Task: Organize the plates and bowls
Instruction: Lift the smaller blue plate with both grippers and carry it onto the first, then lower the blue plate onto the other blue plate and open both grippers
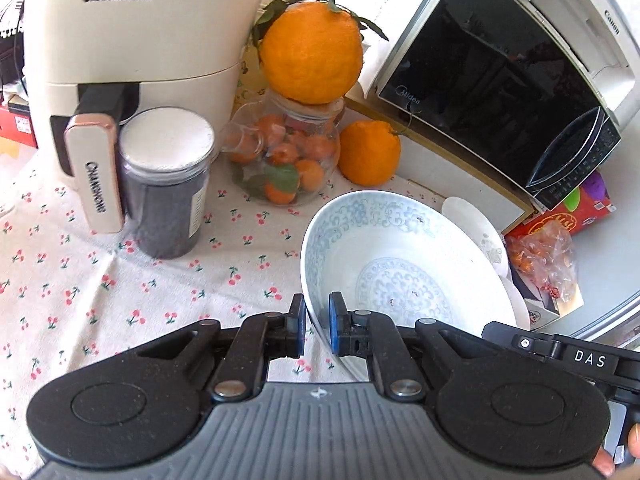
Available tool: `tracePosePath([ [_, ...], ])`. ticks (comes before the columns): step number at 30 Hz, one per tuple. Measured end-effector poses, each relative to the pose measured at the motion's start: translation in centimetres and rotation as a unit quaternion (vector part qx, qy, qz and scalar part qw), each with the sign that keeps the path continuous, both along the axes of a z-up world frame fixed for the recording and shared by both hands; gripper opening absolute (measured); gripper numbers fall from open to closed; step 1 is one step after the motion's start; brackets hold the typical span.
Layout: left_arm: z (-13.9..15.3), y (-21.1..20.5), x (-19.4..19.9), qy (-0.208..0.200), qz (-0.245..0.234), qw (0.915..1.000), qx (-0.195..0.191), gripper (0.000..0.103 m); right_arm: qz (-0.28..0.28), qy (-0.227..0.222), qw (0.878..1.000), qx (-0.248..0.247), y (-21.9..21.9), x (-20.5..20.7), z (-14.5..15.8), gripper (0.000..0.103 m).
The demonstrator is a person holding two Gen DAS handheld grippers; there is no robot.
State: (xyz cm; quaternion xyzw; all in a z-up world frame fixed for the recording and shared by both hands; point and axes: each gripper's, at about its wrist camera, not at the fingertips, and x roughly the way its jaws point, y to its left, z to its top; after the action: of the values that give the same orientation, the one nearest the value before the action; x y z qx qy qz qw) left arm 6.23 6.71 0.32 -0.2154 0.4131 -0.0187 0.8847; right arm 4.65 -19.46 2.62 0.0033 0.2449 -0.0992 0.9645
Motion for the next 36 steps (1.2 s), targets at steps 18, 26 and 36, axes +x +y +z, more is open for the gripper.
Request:
tracePosePath([
  [18,-3.9,3.0,-9.7,0.013,0.0,0.9998,0.014,0.01,0.008,0.059,0.998,-0.021,4.3,-6.1,-11.2,0.014],
  [26,-5.0,2.3,-10.7,0.021,-0.008,0.9987,0.046,0.01,0.001,0.066,0.997,-0.036,4.9,-6.5,-12.4,0.015],
  [36,-5.6,1.9,-10.5,0.027,-0.013,0.9965,0.078,0.011,-0.001,0.07,0.996,-0.051,5.3,-6.3,-12.9,0.015],
])
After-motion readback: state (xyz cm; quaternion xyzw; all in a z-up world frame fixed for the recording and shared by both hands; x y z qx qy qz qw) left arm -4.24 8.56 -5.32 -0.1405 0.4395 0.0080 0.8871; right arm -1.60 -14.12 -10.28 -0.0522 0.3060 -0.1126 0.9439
